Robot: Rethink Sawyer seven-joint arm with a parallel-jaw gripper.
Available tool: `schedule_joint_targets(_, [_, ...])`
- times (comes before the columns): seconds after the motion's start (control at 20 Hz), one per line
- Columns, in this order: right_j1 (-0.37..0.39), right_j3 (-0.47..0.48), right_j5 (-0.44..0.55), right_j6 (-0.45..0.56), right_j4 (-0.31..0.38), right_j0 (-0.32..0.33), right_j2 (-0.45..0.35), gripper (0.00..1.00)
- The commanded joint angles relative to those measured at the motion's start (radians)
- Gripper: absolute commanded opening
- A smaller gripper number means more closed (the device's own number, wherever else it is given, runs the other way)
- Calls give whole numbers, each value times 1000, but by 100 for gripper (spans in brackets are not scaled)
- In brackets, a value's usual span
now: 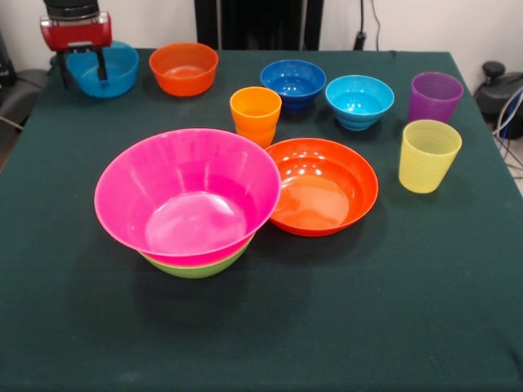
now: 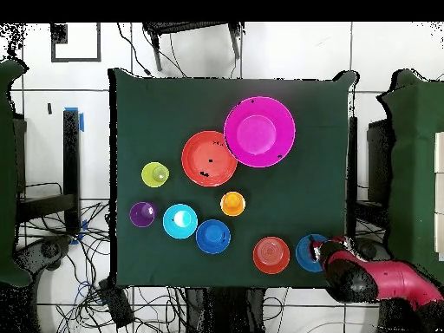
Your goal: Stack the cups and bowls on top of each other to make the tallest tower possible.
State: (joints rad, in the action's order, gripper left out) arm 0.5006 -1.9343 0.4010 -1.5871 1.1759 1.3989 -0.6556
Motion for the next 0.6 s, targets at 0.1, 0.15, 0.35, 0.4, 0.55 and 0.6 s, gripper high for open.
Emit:
schedule_joint_targets(0.1, [-116, 33, -42, 248, 88, -27, -37, 100])
schedule_joint_targets(0.15, [-124, 33, -50, 251, 90, -20, -41, 100])
schedule_joint_targets(0.35, [-126, 29, -47, 256, 81, -14, -52, 100])
schedule_joint_targets(0.4, [-119, 23, -43, 259, 74, -12, -57, 100])
schedule_joint_targets(0.55, [-113, 11, -35, 284, 63, 1, -80, 100])
schedule_joint_targets(0.6, [-159, 0, -33, 345, 33, 67, -131, 0])
